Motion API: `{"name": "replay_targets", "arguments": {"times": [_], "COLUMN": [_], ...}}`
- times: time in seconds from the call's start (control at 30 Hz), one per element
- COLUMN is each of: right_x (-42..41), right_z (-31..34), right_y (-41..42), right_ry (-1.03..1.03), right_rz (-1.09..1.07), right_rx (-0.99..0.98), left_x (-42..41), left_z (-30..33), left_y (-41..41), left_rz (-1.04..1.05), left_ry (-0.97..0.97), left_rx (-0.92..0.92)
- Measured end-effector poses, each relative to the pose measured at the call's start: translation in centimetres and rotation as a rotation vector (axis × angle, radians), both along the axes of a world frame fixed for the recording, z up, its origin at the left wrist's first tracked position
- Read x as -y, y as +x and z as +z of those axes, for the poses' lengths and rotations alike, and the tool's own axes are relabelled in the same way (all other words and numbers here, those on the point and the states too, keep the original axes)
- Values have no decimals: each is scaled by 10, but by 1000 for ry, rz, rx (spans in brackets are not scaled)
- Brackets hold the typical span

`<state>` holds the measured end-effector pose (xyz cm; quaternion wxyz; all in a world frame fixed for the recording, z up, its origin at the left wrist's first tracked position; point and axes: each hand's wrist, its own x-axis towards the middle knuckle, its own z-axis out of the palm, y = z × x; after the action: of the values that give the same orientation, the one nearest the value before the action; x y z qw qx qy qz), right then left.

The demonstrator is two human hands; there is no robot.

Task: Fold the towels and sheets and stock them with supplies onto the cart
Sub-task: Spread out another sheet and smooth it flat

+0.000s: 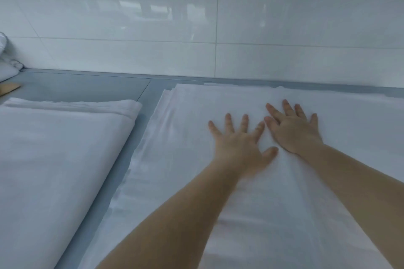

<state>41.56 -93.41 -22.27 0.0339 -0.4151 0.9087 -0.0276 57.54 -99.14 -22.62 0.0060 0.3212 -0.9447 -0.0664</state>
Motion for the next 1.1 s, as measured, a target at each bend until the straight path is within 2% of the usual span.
{"name": "replay_targets", "arguments": {"times": [0.1,0.23,0.3,0.4,0.6,0.7,0.83,0.93,1.0,1.1], "right_x": [-3,-8,-9,-15,-75,-120,-206,-245,-239,-213], "right_z": [2,6,12,20,3,10,14,20,21,12], "right_y": [2,9,17,46,126,94,37,38,69,136], "right_ry": [-55,-194,-133,23,74,75,122,127,109,64], "right_rz": [13,35,37,27,288,167,-142,-383,-426,-143], "right_rx": [-33,-71,-85,29,50,62,41,73,103,86], "left_x": [-31,-29,-31,-34,-35,-35,-43,-71,-108,-174], "left_z": [-3,-6,-8,-7,-4,-1,7,13,13,8], "left_y": [26,94,128,149,146,151,152,144,129,102], "left_rz": [18,172,255,303,291,299,367,430,309,-5], "left_ry": [-6,-25,-33,-37,-19,0,43,32,34,57], "left_rx": [27,6,3,10,8,10,35,25,-28,-71]}}
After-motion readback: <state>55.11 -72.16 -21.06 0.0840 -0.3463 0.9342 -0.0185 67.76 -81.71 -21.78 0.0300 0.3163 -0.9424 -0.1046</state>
